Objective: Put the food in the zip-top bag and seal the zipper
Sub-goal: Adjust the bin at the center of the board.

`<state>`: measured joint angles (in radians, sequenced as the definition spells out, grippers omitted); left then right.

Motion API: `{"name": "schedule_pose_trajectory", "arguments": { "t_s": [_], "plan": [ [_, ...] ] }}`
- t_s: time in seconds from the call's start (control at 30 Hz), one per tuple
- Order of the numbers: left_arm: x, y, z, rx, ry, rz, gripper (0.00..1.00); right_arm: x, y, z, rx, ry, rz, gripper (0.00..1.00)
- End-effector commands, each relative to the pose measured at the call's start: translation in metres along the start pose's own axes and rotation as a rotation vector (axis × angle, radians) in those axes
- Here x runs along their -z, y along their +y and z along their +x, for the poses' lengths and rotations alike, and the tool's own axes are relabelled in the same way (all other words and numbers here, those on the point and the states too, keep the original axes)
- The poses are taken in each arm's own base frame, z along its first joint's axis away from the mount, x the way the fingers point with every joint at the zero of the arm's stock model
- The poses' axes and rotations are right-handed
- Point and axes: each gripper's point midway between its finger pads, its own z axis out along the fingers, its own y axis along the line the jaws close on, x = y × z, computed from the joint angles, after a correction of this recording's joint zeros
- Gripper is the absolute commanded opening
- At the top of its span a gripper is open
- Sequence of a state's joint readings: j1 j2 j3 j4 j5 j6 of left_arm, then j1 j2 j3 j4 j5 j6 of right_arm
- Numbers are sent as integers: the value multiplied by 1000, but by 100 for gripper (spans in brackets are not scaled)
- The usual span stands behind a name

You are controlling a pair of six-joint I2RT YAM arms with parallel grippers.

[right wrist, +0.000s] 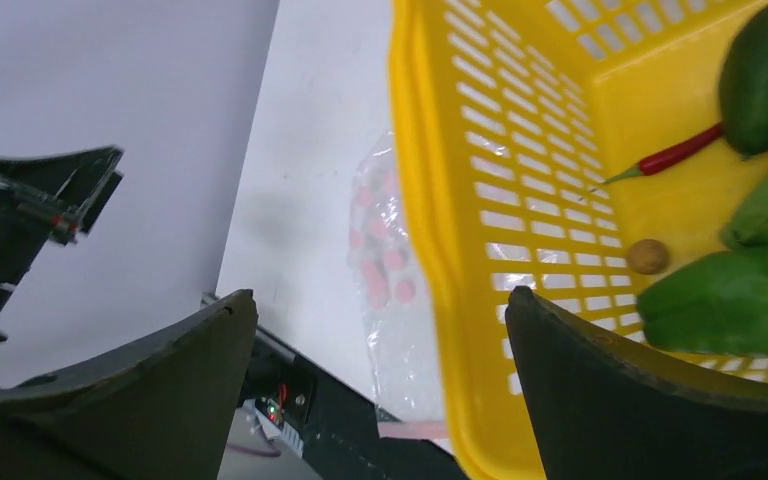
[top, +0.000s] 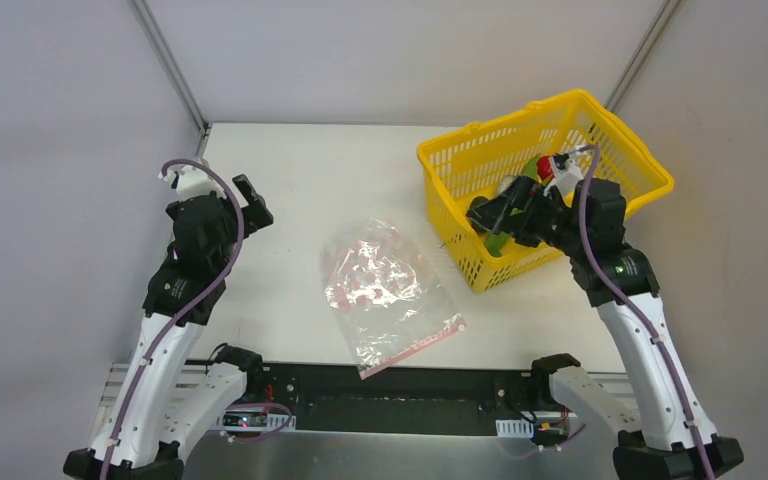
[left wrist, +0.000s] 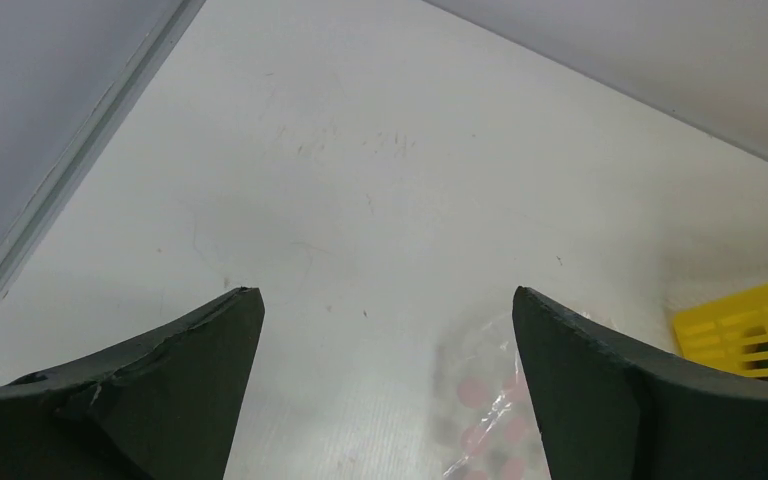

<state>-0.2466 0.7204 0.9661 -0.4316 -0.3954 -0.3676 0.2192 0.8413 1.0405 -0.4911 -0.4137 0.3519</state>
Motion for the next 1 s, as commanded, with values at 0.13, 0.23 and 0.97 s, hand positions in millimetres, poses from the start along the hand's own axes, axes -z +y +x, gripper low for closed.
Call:
{"name": "schedule_pose_trajectory", "arguments": {
  "t_s": [0.13,0.23,0.97],
  "plan": [
    [-4,-8,1,99,6,22,100,19,79,-28,129,-43,-131,98],
    [-2,-18,9,102,16,92,100,16,91,-29,142,-13,-158,98],
    [19,-9,33,78,66,135,100,-153,30,12,279,389,176,98]
  ]
}}
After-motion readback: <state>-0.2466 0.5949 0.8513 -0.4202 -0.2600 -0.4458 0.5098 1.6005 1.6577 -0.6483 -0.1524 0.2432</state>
